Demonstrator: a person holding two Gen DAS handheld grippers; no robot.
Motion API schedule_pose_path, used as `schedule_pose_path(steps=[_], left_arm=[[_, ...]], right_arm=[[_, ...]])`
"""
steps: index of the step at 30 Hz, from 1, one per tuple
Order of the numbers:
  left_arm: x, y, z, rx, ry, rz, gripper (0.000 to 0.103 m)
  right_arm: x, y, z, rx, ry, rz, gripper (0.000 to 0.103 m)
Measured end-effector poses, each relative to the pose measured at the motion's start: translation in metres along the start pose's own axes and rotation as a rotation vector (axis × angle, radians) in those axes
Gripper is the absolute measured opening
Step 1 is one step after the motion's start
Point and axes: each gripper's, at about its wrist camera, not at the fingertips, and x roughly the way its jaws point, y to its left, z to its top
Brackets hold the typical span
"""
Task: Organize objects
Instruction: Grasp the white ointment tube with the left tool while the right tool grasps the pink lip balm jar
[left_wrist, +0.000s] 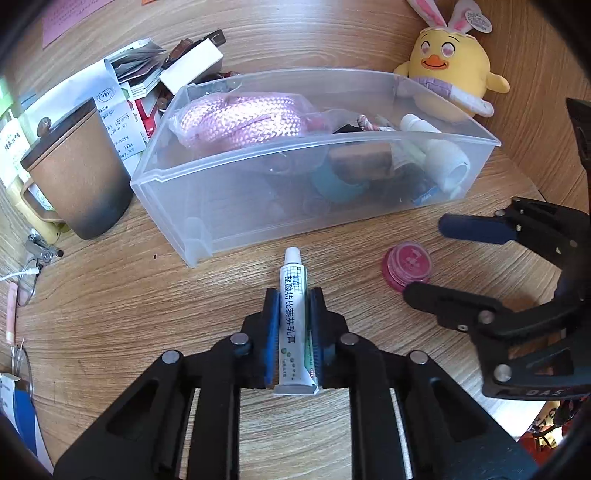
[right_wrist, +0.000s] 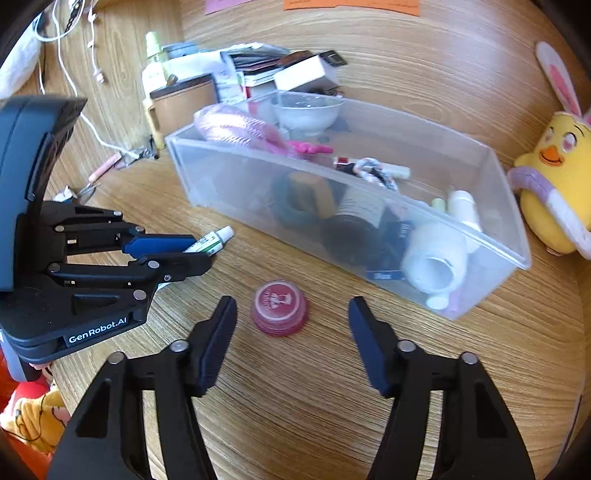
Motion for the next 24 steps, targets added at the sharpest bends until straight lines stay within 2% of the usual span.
schedule_pose_path(steps=[4,8,14,24], left_arm=[[-0.002,-0.001,0.004,0.013,-0.008,-0.009,0.015],[-0.013,0.000,0.005,-0.003,-0.041,-0.025,0.015],[-0.033,0.002,0.016,-0.018,-0.103,-0.044,0.015],[-0.079,-0.013,0.042,0.012,-0.254,-0.069,0.015]], right_arm=[[0.009,0.007,0.003,-0.018,0.030,0.016,0.032],[0.011,0.006,0.005,-0.012,0.030,0.047,0.031],[0.000,0.002,0.004,0.032,-0.009,0.033,0.030],[-0.057,-0.014,0.009,0.109,-0.176,0.053,0.030]])
